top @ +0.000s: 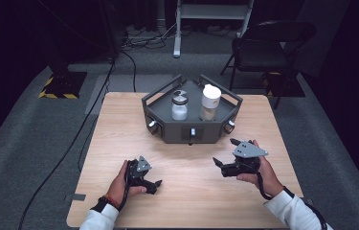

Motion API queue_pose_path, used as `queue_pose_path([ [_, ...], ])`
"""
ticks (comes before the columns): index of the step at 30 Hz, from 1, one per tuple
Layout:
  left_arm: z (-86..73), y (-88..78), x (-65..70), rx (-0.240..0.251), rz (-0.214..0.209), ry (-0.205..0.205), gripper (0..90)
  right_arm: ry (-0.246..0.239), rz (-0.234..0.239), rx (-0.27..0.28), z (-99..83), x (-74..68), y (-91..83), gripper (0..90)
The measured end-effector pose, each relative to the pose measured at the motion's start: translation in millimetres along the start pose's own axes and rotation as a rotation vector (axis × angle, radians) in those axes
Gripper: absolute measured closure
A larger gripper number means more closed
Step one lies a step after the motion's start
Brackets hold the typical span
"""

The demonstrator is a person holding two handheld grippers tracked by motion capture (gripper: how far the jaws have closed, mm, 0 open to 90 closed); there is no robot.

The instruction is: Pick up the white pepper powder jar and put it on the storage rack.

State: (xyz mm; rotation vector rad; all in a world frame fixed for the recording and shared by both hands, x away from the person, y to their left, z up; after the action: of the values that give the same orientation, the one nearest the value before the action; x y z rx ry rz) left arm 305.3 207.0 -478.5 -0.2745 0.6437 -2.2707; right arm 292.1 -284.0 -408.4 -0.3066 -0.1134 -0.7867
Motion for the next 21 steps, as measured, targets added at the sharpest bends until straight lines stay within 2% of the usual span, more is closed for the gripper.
queue_pose_path([
  [10,0.0,0.0,0.0,0.000,0.000,0.000,0.0,-0.007,0.022,-0.053,-12.3,-3.1,0.2,6.1],
  [21,0.0,0.0,0.0,0.000,0.000,0.000,0.0,-0.042,0.029,-0.097,-23.3,-6.3,2.6,6.1],
])
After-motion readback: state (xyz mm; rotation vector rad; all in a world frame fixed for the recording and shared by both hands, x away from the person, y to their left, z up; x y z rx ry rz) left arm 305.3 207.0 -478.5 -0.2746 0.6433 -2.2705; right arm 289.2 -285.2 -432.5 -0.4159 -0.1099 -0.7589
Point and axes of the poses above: each handheld gripper's, and its own axes: y roughly forward along the jaws, z roughly out of its top, x roughly to its right, the point moved 3 cm from there along y, roughly forward along the jaws, and after that the axes turned 14 degrees about x, right-handed, at the moved point
